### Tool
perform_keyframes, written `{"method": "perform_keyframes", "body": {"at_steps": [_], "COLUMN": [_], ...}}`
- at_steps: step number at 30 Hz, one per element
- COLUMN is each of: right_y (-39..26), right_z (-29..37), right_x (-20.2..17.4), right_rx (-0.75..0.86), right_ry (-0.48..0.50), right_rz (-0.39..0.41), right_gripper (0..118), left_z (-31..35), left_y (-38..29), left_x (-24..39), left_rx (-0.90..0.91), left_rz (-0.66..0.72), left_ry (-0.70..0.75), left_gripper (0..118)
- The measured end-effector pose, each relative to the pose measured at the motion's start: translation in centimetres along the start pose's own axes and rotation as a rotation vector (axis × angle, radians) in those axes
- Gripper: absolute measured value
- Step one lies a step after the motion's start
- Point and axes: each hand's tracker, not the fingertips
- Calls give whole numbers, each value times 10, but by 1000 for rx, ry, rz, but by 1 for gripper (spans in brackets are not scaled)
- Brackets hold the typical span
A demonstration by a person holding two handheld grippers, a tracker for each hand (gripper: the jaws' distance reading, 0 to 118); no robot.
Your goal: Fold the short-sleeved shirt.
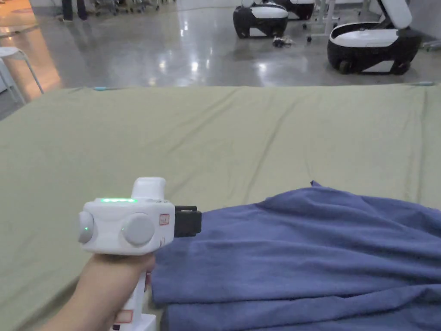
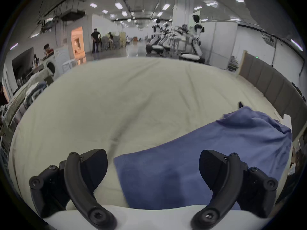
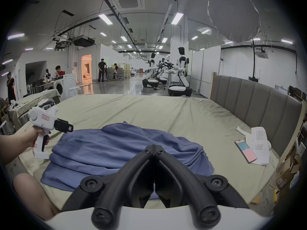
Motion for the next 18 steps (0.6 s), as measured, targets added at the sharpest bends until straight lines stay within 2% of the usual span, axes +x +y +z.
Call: {"method": "perform_keyframes", "body": {"at_steps": [1, 2, 3, 6, 7, 8, 10, 13, 16, 18], "right_y": [-1, -3, -5, -10, -12, -14, -18, -24, -32, -40], "right_z": [-2, -4, -6, -10, -10, -11, -10, -4, 5, 12], "right_x": [2, 4, 6, 11, 12, 14, 17, 21, 29, 38], "right_rx": [-4, -8, -10, -26, -30, -36, -43, -48, -62, -83], "right_ry": [2, 4, 5, 10, 12, 15, 21, 24, 3, -17], "right_rz": [-4, -10, -15, -34, -41, -50, -70, -73, -39, -31], "right_gripper": [1, 1, 1, 1, 1, 1, 1, 1, 1, 1], "left_z": [-12, -19, -22, -5, -3, 7, 15, 38, 72, 103], "left_y": [-2, -5, -8, -11, -11, -17, -25, -31, -30, -33], "left_x": [-2, -3, -5, -4, 0, 7, 13, 13, 14, 28], "left_rx": [-35, -82, -123, -55, -65, -60, -46, -12, 13, 83], "left_rz": [10, 23, 42, 52, 25, -22, -94, -84, -9, -90], "left_ry": [39, 66, 66, 37, 46, 32, 21, -12, -173, -163], "left_gripper": [103, 92, 88, 42, 14, 1, 1, 1, 1, 1]}}
